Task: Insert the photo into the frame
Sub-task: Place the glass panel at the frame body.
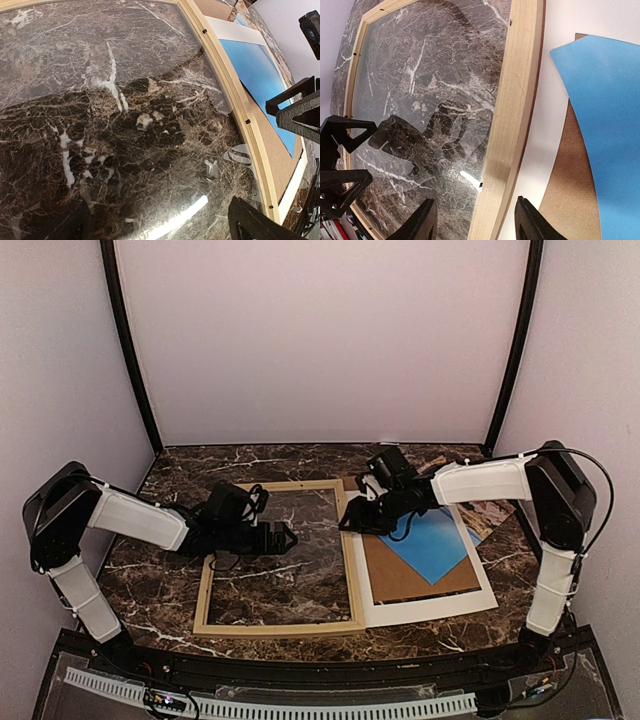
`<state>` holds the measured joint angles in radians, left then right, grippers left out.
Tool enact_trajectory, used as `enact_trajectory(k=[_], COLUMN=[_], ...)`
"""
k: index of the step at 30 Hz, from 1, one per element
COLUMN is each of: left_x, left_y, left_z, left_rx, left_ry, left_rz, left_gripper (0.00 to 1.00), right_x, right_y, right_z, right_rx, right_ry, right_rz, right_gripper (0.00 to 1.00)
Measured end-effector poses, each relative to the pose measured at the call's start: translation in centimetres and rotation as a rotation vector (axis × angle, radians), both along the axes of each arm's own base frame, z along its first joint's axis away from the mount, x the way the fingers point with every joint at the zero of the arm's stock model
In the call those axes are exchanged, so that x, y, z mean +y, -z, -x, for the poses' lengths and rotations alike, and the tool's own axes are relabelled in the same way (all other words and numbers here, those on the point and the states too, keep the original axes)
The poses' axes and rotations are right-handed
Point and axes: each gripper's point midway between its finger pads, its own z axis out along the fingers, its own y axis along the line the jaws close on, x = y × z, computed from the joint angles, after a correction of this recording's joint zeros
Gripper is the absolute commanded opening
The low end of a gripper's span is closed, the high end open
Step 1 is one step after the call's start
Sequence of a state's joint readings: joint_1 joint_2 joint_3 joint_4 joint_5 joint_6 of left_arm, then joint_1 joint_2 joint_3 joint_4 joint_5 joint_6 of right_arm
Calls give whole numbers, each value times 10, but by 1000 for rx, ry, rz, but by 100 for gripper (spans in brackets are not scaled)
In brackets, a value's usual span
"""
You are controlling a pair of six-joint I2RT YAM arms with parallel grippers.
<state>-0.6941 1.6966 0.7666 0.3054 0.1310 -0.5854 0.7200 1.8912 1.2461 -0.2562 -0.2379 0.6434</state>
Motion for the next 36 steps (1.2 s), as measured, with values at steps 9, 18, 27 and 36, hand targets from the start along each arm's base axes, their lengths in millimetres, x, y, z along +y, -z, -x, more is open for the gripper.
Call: enact_trajectory(k=[9, 18, 27, 36], left_x=[7, 56, 160, 184], left_y=[-40, -68, -36, 1], left_z=[-3, -18, -25, -20], left_rx=[-102, -192, -55, 53], left_ry=[-1, -115, -312, -327], left_rz=[-2, -245, -464, -569], left_gripper=[99, 99, 90, 70], right_x=[-14, -95, -151, -146], right_y=[5, -17, -2, -2], right_z=[-4, -15, -6, -5], right_rx=[-37, -111, -84, -89], right_ry=[7, 151, 251, 223], right_rz=[79, 166, 221, 199], right_gripper=[52, 55, 55, 55])
